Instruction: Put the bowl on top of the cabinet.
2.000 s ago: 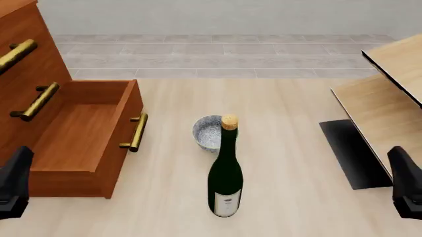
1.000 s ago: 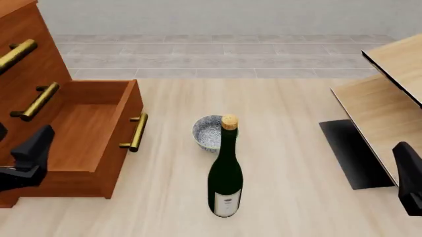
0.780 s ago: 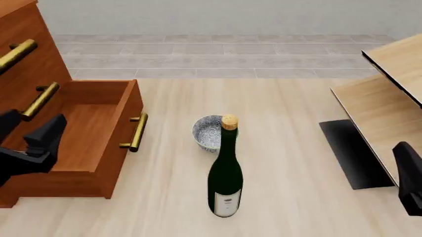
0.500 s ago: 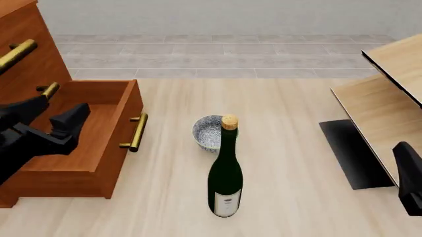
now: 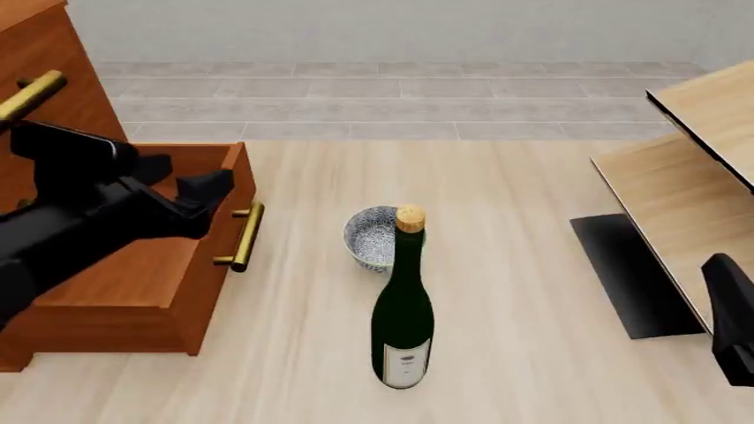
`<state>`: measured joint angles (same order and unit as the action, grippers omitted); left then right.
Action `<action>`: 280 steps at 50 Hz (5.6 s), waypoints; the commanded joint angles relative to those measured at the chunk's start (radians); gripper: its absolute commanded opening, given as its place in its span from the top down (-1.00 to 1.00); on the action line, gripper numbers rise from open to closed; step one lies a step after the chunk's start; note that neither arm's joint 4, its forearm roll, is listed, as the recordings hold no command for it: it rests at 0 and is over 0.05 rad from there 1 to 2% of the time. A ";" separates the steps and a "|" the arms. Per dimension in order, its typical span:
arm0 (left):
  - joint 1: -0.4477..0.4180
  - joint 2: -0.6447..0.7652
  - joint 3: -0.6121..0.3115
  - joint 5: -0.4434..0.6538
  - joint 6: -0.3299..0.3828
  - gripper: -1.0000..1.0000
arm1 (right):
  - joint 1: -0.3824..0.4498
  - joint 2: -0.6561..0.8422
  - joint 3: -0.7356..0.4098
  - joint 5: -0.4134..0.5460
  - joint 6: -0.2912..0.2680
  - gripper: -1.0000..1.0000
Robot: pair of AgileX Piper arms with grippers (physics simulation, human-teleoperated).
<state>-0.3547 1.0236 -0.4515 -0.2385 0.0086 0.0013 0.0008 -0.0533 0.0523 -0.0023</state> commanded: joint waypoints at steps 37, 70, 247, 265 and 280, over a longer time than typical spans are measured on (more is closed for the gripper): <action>-0.142 0.334 -0.243 0.096 -0.033 -1.00 | 0.000 0.001 0.046 -0.046 0.001 -1.00; -0.173 0.602 -0.381 0.109 -0.060 -1.00 | 0.000 0.001 0.046 -0.046 0.001 -1.00; 0.046 0.353 -0.484 0.144 -0.066 1.00 | 0.000 0.001 0.047 -0.047 0.001 -1.00; 0.134 0.188 -0.500 0.228 -0.134 1.00 | 0.000 0.001 0.047 -0.047 0.001 -1.00; 0.182 0.017 -0.503 0.334 -0.206 1.00 | 0.000 0.001 0.047 -0.047 0.001 -1.00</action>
<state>-0.2035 1.1383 -0.9468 0.0356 -0.1585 0.0017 0.0020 -0.0063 0.0049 -0.0012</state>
